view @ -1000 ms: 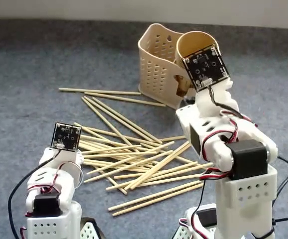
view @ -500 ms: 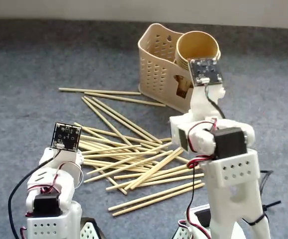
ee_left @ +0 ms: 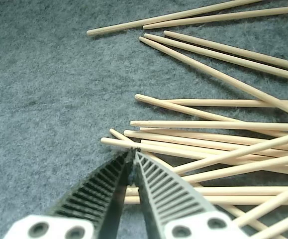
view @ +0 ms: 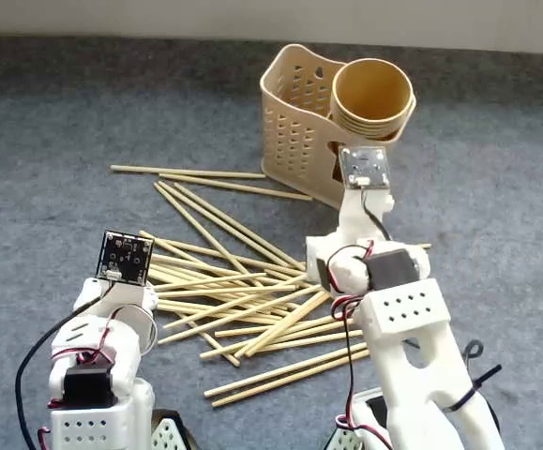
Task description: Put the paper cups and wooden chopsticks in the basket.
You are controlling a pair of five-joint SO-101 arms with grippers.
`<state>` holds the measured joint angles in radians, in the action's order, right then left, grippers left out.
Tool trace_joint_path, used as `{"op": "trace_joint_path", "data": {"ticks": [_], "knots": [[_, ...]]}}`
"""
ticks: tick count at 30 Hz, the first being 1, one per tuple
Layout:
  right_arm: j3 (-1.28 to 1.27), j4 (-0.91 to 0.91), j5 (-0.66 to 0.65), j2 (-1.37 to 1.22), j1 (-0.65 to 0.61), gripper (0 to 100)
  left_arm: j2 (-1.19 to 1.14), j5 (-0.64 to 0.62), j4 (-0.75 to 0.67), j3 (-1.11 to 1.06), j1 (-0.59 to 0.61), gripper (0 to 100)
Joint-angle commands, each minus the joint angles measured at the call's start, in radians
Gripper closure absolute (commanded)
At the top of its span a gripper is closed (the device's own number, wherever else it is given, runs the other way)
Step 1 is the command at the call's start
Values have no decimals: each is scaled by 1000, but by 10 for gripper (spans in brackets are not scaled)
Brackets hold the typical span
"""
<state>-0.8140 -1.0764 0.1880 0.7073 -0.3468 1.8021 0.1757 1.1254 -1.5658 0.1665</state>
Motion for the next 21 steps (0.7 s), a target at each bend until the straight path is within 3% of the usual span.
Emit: {"op": "trace_joint_path", "data": {"ticks": [1, 7, 21], "knots": [[-2, 45, 173, -4, -5, 939, 10, 9, 0, 8, 10, 993], [-10, 47, 364, -5, -7, 783, 10, 9, 0, 8, 10, 993], [1, 47, 500, -59, -120, 786, 10, 9, -6, -12, 10, 993]]}}
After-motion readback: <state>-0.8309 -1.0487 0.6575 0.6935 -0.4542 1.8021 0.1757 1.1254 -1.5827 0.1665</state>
